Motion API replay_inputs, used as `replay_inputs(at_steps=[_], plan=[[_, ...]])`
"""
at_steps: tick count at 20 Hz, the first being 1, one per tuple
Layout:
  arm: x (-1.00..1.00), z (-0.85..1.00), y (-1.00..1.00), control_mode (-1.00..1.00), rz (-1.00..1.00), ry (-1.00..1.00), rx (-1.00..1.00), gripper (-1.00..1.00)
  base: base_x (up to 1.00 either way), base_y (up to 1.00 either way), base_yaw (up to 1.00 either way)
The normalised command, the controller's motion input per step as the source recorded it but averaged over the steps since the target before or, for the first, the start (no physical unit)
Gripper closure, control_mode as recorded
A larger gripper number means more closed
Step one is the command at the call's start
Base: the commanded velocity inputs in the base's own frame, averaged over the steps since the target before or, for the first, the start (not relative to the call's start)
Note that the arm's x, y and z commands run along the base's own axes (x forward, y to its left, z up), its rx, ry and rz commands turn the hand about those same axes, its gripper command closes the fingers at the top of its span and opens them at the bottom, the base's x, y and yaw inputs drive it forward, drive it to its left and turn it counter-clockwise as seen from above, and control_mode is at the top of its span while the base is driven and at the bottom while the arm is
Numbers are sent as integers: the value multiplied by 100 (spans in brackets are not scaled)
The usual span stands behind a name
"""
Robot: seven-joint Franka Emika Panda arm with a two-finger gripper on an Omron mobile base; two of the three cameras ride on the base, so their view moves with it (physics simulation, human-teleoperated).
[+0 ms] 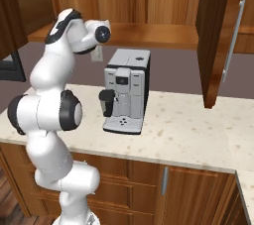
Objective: Pick the can, can from the counter and place them in the open cabinet.
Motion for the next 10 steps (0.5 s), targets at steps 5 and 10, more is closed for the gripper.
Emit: replay_inputs(at_steps=[5, 10], plan=[[-46, 13, -11, -100, -16, 1, -5, -100, 0, 0, 0], [-49, 9, -20, -100, -13, 5, -3, -100, 0, 0, 0]])
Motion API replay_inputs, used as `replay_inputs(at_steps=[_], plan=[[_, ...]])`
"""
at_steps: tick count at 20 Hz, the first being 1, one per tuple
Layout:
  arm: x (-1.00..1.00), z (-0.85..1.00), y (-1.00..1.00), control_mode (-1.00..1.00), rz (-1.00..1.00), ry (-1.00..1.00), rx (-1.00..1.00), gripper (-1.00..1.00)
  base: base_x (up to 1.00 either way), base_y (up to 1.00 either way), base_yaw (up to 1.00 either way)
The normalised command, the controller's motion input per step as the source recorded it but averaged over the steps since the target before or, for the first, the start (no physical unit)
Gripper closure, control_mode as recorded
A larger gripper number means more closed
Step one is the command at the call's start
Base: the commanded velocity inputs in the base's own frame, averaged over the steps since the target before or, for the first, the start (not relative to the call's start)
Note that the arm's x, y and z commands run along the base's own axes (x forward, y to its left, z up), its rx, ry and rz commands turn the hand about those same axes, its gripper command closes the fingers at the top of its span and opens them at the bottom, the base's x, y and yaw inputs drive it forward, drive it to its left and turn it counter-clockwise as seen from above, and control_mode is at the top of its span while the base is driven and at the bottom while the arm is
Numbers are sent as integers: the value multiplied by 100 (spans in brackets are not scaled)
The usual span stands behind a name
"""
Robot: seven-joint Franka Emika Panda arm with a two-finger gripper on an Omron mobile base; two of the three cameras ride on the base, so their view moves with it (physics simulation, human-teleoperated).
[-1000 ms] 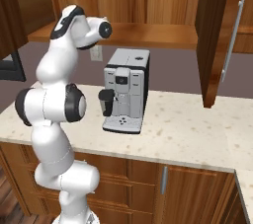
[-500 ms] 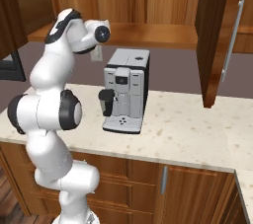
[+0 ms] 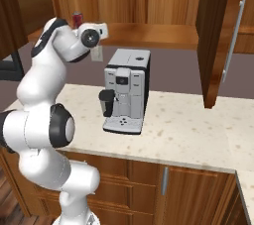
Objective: Pick the can, can from the counter and place them in the open cabinet.
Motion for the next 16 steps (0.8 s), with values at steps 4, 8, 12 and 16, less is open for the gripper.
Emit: replay_inputs(at_steps=[4, 8, 12, 16], plan=[[-59, 4, -26, -100, -9, 7, 0, -100, 0, 0, 0], [-65, 1, -22, -100, -11, 10, 0, -100, 0, 0, 0], [-72, -1, -19, -100, -14, 2, 0, -100, 0, 0, 0], [-86, -9, -11, -100, -22, 0, 7, -100, 0, 0, 0]])
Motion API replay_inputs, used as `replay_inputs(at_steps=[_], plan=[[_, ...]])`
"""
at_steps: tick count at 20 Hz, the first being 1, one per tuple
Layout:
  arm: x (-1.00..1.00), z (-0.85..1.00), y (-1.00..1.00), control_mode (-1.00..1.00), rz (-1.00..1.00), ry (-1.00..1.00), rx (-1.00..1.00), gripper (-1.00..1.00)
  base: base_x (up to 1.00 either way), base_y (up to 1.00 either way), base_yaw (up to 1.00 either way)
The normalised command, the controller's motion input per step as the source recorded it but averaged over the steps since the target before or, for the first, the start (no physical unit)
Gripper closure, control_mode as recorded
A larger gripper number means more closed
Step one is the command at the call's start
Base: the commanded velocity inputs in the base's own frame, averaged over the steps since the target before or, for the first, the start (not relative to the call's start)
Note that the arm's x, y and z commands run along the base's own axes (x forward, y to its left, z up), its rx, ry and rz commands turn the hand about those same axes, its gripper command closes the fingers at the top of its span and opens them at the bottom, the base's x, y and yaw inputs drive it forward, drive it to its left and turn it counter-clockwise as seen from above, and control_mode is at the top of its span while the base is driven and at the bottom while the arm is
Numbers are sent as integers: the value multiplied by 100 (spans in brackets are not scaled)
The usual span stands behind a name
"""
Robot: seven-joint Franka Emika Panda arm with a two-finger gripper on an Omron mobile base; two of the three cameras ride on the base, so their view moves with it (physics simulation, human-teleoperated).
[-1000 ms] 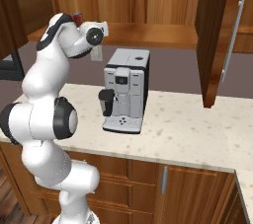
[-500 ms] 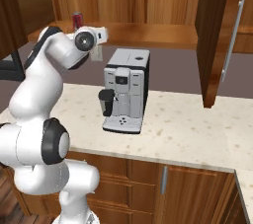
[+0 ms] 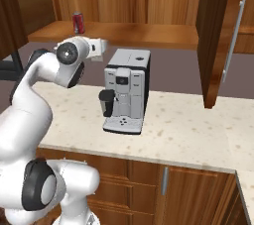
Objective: Pick the can, can from the counter and place them in the open cabinet.
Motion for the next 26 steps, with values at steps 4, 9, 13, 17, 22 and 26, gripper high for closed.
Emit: replay_inputs(at_steps=[4, 9, 13, 17, 22, 26], plan=[[-87, -18, -16, -100, -20, 0, 12, -100, 0, 0, 0], [-86, -20, -18, -100, -18, -1, 22, -100, 0, 0, 0], [-77, -25, -20, -100, -15, 0, 17, -100, 0, 0, 0], [-59, -25, -19, -100, -11, 3, 16, -100, 0, 0, 0], [-48, -27, -27, -100, -1, 13, 19, -100, 0, 0, 0], [-49, -20, -21, -100, 4, 14, 17, -100, 0, 0, 0]])
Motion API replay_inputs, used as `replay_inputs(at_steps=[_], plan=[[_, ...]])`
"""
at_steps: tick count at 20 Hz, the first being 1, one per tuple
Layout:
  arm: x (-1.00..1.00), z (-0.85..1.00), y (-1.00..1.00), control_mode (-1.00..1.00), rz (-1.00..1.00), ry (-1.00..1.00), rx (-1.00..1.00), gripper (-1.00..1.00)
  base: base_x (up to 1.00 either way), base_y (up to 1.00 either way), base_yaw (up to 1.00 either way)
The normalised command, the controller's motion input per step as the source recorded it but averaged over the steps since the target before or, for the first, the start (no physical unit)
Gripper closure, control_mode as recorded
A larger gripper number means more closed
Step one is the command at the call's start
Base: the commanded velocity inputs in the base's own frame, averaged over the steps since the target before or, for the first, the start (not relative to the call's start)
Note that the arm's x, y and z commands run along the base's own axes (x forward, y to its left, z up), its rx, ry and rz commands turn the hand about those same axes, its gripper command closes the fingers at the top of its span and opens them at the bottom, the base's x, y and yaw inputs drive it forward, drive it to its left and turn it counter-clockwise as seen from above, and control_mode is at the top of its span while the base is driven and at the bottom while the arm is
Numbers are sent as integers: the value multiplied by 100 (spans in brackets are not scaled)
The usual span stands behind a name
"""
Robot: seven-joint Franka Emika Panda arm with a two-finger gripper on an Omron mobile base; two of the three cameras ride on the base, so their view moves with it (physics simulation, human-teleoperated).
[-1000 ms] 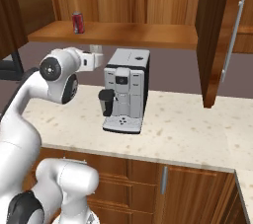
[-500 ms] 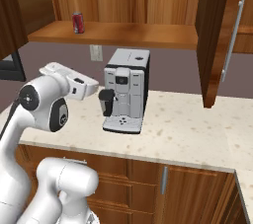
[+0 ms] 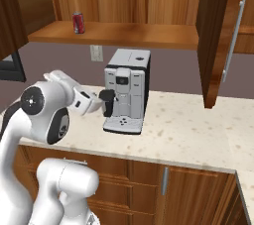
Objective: Pick the can, can from the counter and place them in the open cabinet.
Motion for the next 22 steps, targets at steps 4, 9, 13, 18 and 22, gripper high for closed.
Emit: replay_inputs(at_steps=[4, 9, 13, 18, 22], plan=[[-47, -17, -15, -100, 10, 15, 13, -100, 0, 0, 0], [-51, -18, -5, -100, 18, 6, 5, -100, 0, 0, 0], [-54, -34, 0, -100, 23, 2, 1, -100, 0, 0, 0], [-39, -32, 21, -100, 13, 2, 0, -100, 0, 0, 0], [-26, -21, 23, -100, 11, 1, 0, -100, 0, 0, 0]])
